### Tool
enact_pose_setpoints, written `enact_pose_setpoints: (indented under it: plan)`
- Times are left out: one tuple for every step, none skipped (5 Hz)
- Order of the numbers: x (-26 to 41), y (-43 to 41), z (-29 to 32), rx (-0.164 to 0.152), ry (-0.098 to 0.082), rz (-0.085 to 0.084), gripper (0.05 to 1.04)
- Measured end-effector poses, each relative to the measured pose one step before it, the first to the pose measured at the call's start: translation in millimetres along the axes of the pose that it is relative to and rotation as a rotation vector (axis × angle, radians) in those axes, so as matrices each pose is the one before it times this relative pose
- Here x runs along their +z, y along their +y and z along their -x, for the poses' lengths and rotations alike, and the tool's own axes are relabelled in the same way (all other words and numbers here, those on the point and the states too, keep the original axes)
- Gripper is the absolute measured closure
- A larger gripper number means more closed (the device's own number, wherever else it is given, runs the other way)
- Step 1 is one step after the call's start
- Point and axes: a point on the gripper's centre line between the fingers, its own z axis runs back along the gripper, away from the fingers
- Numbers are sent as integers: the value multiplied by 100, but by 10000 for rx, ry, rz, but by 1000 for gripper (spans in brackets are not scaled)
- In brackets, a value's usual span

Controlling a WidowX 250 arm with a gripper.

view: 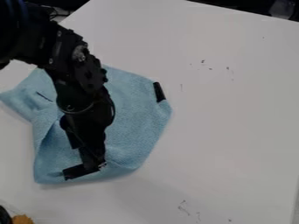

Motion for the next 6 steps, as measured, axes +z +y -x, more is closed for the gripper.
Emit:
enact_pose_setpoints:
  plan:
    - [1468,923,-810,-225,289,-6,83]
    - [1193,2049,-2399,-1401,308,162,82]
    - [1218,2253,-3048,-1447,110,24,82]
    - [904,1859,-2279,-115,-266,-128,82]
    - [870,-143,-1514,759,-627,150,82]
    - [1286,-1657,-909,1206,-632,-262,82]
